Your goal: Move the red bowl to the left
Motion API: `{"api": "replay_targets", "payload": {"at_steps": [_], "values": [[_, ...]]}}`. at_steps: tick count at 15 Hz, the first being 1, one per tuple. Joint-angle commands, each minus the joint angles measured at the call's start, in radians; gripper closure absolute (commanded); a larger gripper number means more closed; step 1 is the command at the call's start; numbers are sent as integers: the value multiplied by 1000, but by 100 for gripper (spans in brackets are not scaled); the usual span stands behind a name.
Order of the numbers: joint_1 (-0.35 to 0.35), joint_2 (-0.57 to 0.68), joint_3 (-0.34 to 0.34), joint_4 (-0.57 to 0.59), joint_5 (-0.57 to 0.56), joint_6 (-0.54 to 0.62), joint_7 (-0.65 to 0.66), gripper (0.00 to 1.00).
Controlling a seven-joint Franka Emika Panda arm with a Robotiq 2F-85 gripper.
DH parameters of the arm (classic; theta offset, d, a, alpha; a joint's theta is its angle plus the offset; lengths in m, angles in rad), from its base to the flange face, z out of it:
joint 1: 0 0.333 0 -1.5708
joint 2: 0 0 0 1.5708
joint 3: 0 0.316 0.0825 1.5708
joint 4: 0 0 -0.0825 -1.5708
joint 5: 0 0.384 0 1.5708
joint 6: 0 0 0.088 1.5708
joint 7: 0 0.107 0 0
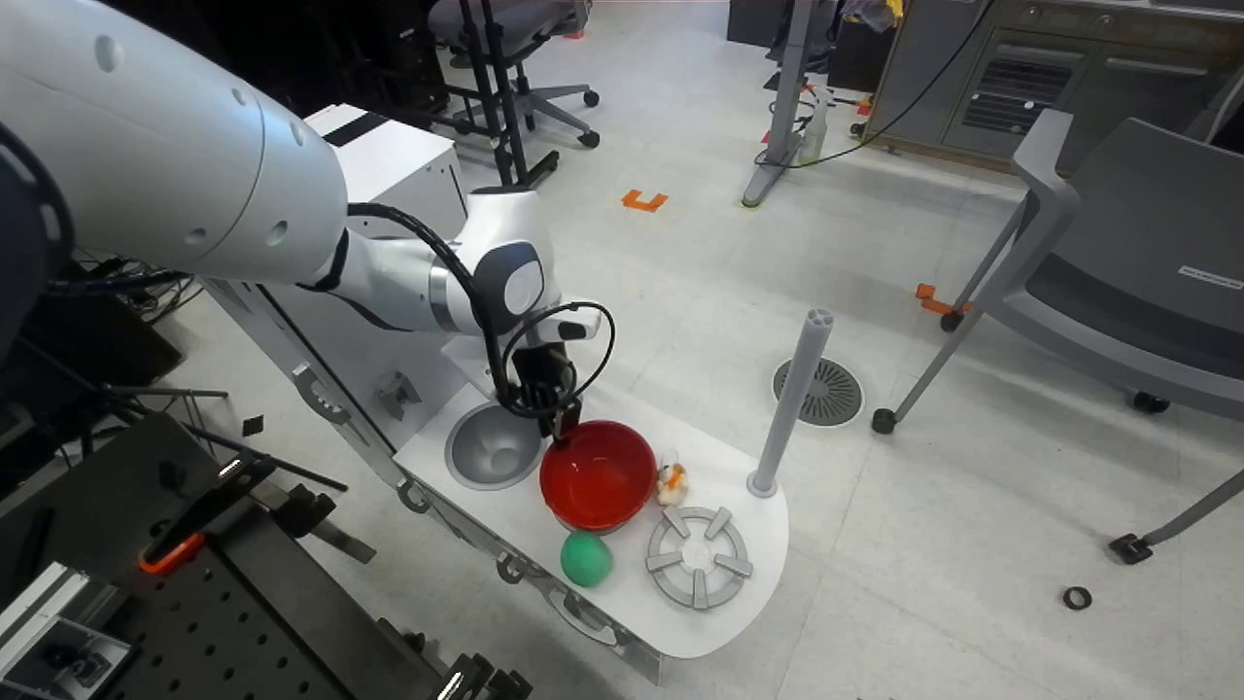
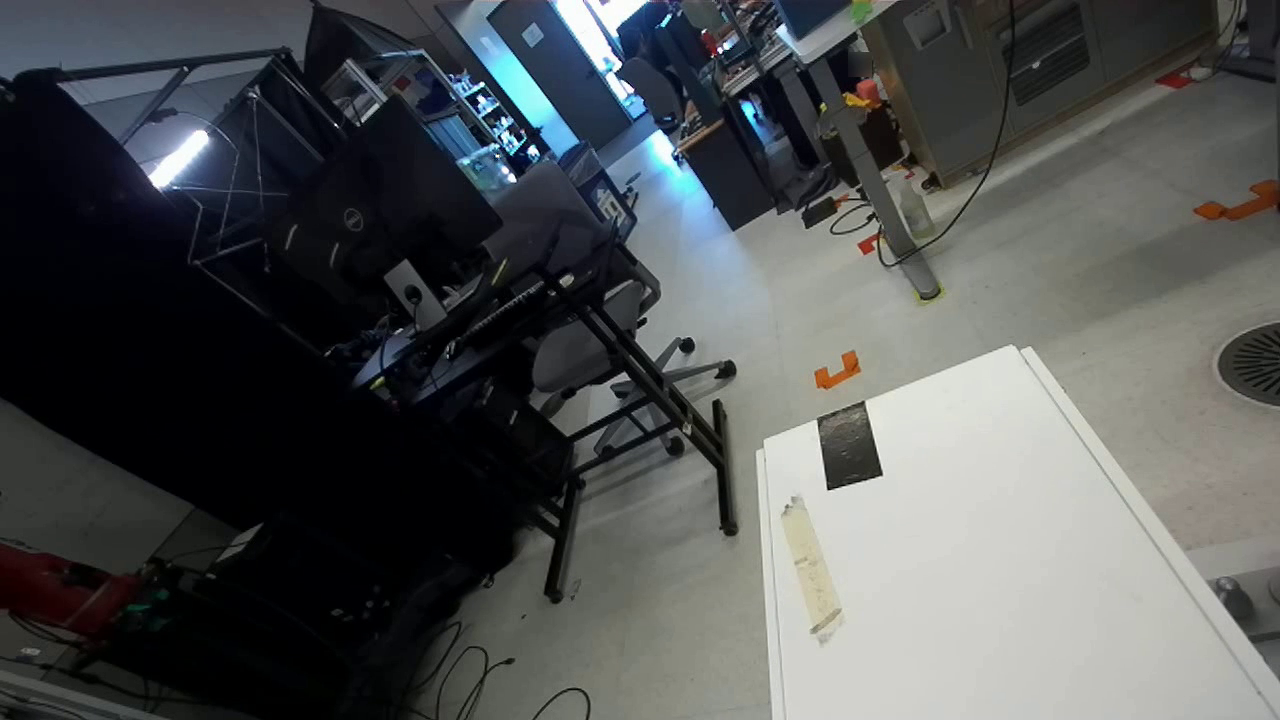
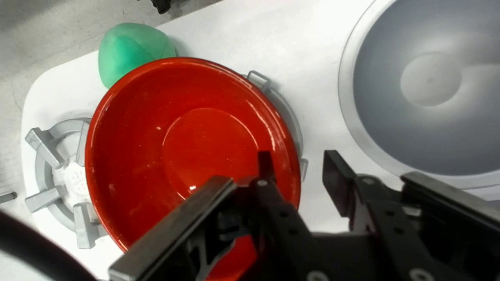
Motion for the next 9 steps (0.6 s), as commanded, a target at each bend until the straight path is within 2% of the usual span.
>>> {"api": "replay_targets", "payload": {"at_steps": [1, 5, 6, 9], "values": [[-17, 0, 23, 17, 47, -29, -53, 31], [-32, 0, 38, 47, 60, -76, -140, 3], [-39, -16, 44, 30, 44, -84, -151, 0], [-51, -103, -2, -62, 42, -198, -118, 0]]}}
